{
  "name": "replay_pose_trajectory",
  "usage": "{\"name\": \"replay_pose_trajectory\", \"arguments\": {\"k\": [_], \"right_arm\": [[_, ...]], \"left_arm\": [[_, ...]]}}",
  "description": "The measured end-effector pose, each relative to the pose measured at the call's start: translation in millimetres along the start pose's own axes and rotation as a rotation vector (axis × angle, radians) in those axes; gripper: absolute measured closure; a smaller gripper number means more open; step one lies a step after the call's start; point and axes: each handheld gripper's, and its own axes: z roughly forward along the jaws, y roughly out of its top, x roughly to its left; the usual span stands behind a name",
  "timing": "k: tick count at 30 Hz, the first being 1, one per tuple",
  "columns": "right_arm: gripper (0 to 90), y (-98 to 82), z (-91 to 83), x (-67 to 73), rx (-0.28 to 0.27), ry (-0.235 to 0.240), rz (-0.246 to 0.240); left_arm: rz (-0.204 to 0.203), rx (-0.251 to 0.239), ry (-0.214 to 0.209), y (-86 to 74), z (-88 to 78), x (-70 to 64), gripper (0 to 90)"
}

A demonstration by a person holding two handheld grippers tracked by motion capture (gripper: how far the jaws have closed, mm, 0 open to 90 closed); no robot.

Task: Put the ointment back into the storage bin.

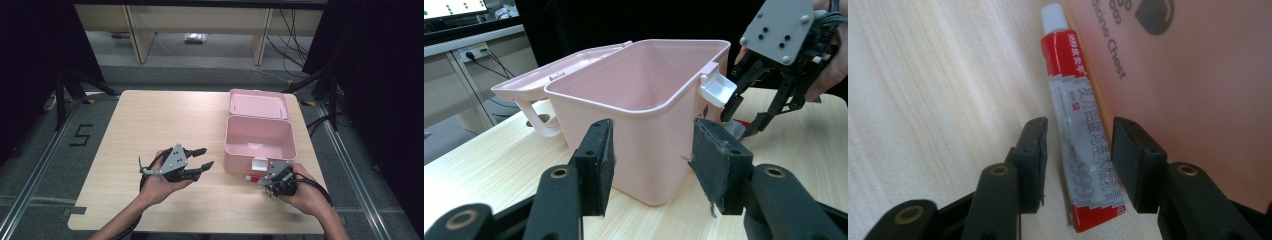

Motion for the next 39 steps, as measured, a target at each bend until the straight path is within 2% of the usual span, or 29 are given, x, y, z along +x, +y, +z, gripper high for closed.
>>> {"name": "replay_pose_trajectory", "arguments": {"k": [2,5,6,7,13,16,17,19,20,23,24,25,29,33,36,39], "right_arm": [[58.5,-0.6,1.9,-0.3,0.005,-0.001,-0.001],[58.5,-0.5,5.6,-1.7,0.008,0.006,-0.031],[58.4,-0.7,6.2,-1.0,0.015,0.023,-0.009],[58.2,-0.6,6.5,-0.7,0.010,0.002,-0.011],[57.6,0.3,11.2,-4.4,0.002,0.011,-0.039],[57.2,0.7,13.2,-4.5,-0.003,0.023,-0.032],[57.1,0.6,13.6,-3.5,0.000,0.024,-0.014],[57.3,0.9,15.3,-5.0,-0.003,0.035,-0.044],[57.2,0.3,15.6,-3.9,-0.003,0.031,-0.019],[57.3,-0.2,17.1,-3.8,0.002,0.038,-0.016],[57.7,-0.2,17.6,-4.2,0.007,0.047,-0.019],[58.1,-0.4,19.1,-5.4,-0.002,0.051,-0.042],[64.6,-0.7,18.8,-5.5,0.003,0.064,-0.035],[66.2,-0.5,18.1,-4.3,0.011,0.076,-0.021],[70.5,0.0,17.0,-2.9,0.023,0.108,-0.023],[70.7,0.3,16.9,-3.0,0.016,0.124,-0.059]], "left_arm": [[0.000,0.002,-0.002,-0.8,0.2,-0.3,51.3],[-0.002,0.005,-0.002,-1.8,0.3,-0.5,51.4],[-0.002,0.006,-0.002,-2.0,0.4,-0.6,51.4],[0.000,0.007,-0.003,-2.3,0.4,-0.6,51.4],[0.000,0.011,-0.006,-3.0,0.9,-0.6,51.4],[0.003,0.014,-0.008,-3.5,1.1,-0.7,51.4],[0.002,0.015,-0.007,-3.8,1.1,-0.7,51.5],[-0.001,0.016,-0.007,-4.5,1.6,-1.1,51.5],[0.001,0.017,-0.008,-4.7,1.7,-1.1,51.5],[0.001,0.017,-0.009,-4.8,1.9,-1.3,51.5],[0.001,0.018,-0.010,-4.7,1.8,-1.1,51.5],[0.000,0.018,-0.008,-4.7,1.6,-1.0,51.5],[-0.005,0.017,-0.007,-5.2,1.2,-0.7,51.6],[-0.005,0.019,-0.007,-5.7,1.1,-0.6,51.8],[-0.003,0.018,-0.008,-5.6,1.1,-0.8,51.8],[-0.003,0.020,-0.008,-6.0,1.0,-0.7,51.9]]}}
